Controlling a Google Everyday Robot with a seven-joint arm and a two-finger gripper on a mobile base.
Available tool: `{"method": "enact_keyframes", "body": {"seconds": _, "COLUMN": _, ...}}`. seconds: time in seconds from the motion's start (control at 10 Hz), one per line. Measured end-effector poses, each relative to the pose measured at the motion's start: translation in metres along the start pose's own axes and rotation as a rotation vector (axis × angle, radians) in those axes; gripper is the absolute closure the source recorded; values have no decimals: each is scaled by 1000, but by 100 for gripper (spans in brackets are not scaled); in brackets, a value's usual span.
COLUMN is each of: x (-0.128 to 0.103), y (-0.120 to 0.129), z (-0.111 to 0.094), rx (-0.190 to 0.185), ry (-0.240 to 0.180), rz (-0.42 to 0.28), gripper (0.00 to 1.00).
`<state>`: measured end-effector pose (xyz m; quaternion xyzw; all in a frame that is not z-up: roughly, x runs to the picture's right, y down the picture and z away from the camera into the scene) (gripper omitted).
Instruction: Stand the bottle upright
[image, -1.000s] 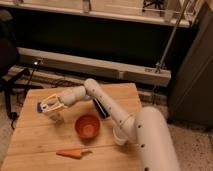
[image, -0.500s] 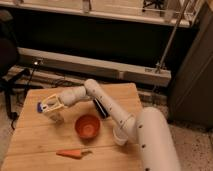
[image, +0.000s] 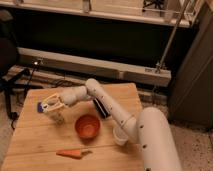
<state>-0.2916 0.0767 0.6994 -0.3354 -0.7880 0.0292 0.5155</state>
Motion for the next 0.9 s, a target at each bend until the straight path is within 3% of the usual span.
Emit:
{"method": "enact_keyframes", "body": {"seconds": 0.4, "x": 5, "y": -8, "z": -9, "rx": 9, "ry": -8, "rz": 27, "gripper": 70}}
{"method": "enact_keyframes", "body": {"seconds": 0.9, "x": 9, "y": -20, "z": -17, "rx": -17, "ry": -4, "rz": 27, "gripper": 70}}
